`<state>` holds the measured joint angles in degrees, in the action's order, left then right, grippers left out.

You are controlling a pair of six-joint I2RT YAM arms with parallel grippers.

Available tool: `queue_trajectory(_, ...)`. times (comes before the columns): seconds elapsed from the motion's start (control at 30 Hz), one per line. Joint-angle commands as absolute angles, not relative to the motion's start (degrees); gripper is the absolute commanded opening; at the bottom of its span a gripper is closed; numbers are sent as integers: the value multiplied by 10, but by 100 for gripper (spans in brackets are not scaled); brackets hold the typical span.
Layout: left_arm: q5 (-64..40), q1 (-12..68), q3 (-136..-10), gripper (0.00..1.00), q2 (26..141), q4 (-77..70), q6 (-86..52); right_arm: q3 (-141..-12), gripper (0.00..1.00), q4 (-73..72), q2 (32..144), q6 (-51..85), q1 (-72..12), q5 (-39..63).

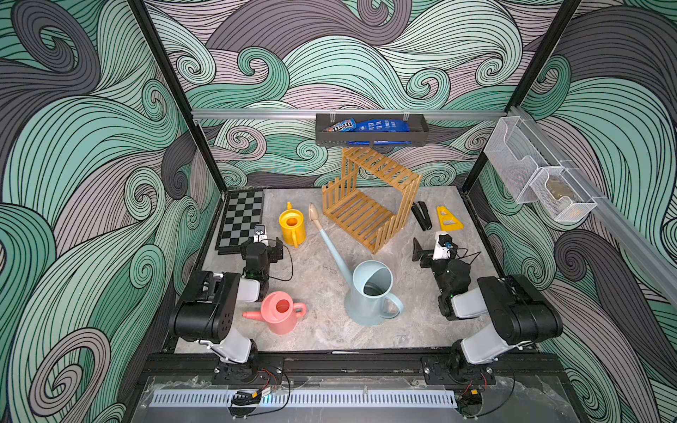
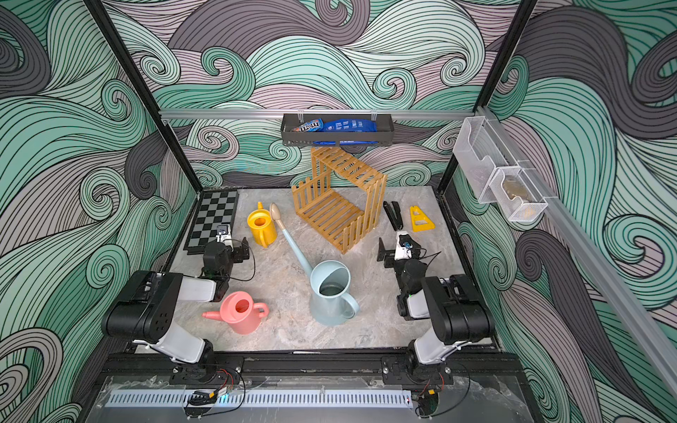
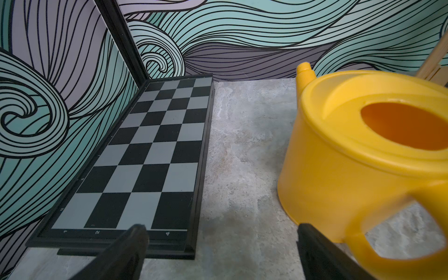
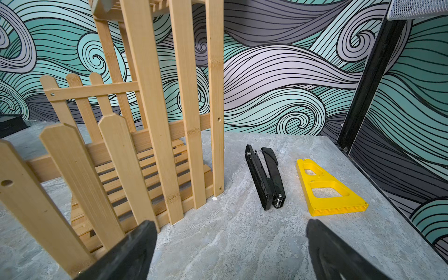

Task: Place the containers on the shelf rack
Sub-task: Adjust the shelf at the center of the board.

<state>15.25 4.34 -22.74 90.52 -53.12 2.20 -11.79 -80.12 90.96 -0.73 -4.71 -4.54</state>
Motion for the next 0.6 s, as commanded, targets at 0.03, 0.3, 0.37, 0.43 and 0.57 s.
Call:
queue_trajectory(0.03, 160, 48, -226, 99, 909, -532, 27, -121, 99, -802, 906, -8, -48, -44)
queue_trajectory(0.3, 159, 48, -227, 99, 908, -532, 27, -121, 99, -802, 906, -7, -45, -38)
queue_trajectory(0.37, 159, 48, -226, 99, 908, -532, 27, -120, 99, -804, 905, -8, -45, -36)
queue_trajectory(0.43, 154, 48, -224, 99, 904, -536, 29, -110, 99, -823, 901, -11, -44, -34)
queue_trajectory(0.57, 112, 47, -222, 99, 840, -482, 45, -98, 99, -798, 850, 2, -44, -68)
